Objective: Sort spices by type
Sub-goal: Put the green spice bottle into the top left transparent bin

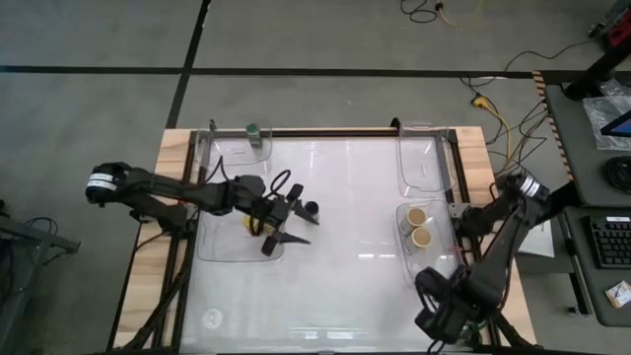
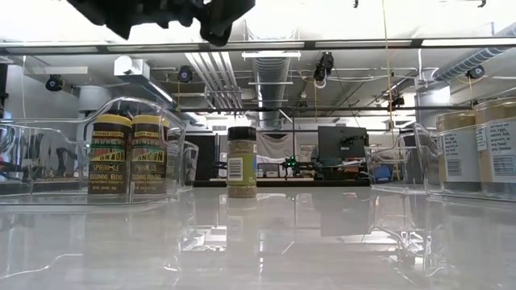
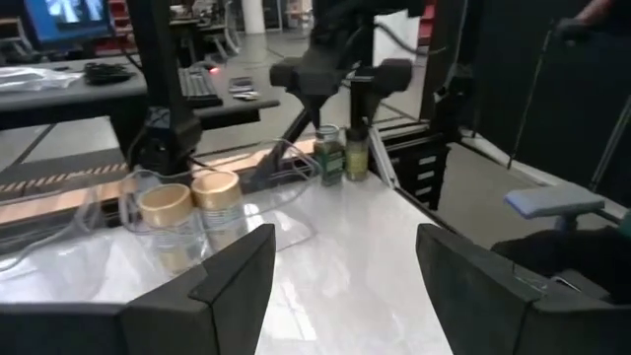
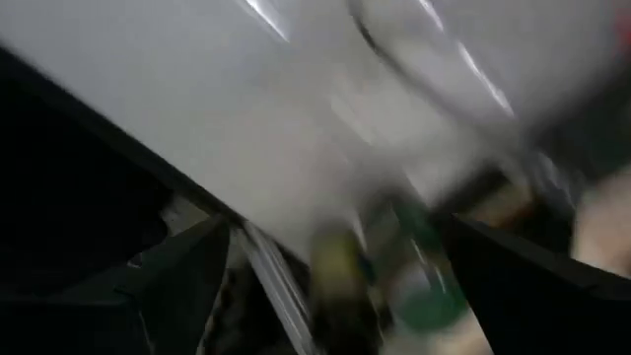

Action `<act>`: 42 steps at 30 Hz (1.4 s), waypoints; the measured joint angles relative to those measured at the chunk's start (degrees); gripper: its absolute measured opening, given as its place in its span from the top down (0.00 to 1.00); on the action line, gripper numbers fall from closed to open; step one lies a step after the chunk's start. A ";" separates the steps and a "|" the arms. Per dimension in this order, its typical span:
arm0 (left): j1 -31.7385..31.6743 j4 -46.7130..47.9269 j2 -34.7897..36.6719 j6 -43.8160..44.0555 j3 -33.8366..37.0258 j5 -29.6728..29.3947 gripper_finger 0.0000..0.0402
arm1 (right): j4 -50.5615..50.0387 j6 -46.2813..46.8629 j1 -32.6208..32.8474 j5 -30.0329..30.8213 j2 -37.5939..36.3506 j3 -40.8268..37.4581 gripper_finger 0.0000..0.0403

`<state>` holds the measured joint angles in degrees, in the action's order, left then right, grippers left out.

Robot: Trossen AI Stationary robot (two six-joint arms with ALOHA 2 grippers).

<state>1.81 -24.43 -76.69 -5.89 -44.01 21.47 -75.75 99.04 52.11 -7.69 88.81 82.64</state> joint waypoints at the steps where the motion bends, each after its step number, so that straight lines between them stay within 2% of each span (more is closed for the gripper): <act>1: 0.28 -0.99 0.00 -0.04 0.83 0.00 0.43 | -1.33 1.82 0.19 -3.26 0.92 0.25 0.10; 5: 1.94 -6.02 0.00 -0.33 3.84 0.00 0.43 | -4.53 4.25 0.13 -14.53 4.23 0.25 0.10; 11: 3.81 -9.66 -0.13 -1.30 7.22 0.04 0.43 | -7.95 -4.44 -0.20 -24.01 8.83 -0.08 0.10; 18: 4.96 -12.12 -0.13 -0.61 9.99 0.02 0.43 | -8.03 -12.30 -2.18 -24.41 11.90 -0.50 0.10; 24: 6.12 -15.75 -0.13 -0.61 11.65 0.06 0.42 | -8.15 -19.75 -2.00 -27.25 14.55 -1.85 0.10; 42: 6.27 -16.62 -0.13 0.92 11.05 0.02 0.42 | -9.47 -35.45 -0.35 -28.60 14.81 -5.67 0.10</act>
<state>8.08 -41.04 -76.82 -4.97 -32.95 21.50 -85.22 63.59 51.75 -36.29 103.62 76.98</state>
